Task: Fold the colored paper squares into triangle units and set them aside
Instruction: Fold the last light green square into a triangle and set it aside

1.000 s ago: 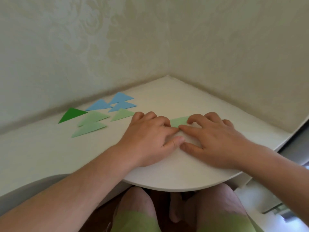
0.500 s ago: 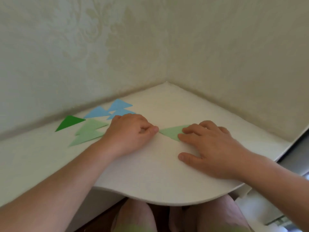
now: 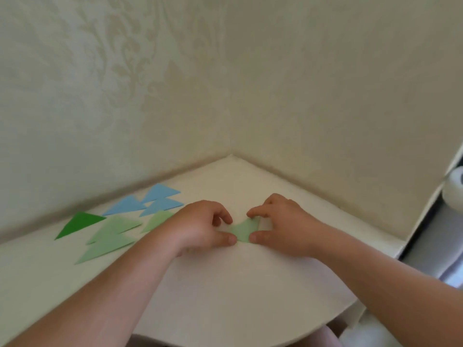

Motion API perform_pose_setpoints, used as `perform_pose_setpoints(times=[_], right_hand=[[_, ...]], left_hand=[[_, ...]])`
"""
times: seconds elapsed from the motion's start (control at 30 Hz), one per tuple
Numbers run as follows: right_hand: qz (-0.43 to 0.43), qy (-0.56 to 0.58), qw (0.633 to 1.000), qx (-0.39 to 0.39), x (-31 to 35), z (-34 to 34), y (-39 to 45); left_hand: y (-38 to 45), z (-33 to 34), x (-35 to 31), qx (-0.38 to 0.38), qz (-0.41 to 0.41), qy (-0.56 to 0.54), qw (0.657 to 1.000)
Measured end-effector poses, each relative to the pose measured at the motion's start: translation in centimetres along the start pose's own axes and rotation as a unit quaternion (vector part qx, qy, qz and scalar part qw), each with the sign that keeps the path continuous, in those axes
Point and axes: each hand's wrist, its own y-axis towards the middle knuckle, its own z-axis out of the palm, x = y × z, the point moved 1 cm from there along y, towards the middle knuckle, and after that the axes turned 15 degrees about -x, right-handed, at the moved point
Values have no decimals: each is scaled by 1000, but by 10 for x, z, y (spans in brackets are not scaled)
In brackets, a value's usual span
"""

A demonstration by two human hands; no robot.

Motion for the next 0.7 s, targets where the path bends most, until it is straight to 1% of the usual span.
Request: perform_pose_setpoints(times=[0.1, 0.2, 0.37, 0.43, 0.5, 0.53, 0.63, 0.7], right_hand=[[12, -11, 1000, 16, 5, -5, 4], [18, -26, 999, 26, 11, -6, 9], [23, -47, 996, 74, 20, -15, 17], [11, -29, 997, 68, 25, -17, 19], [-7, 44, 998, 32, 27, -17, 20], [-14, 83, 996, 8, 27, -16, 20], [-39, 153, 982, -106, 23, -15, 18], [-97, 166, 963, -189, 21, -9, 10]], left_hand=[[-1, 1, -3, -9, -24, -20, 999], [-2, 5, -5, 8, -18, 3, 1000], [3, 3, -10, 27, -12, -15, 999], [3, 4, -11, 19, -2, -34, 999], [0, 4, -10, -4, 9, -63, 998], [-1, 3, -8, -28, 15, -81, 996], [-10, -5, -4, -137, 55, -133, 980], [-21, -11, 1, -207, 113, -138, 962]])
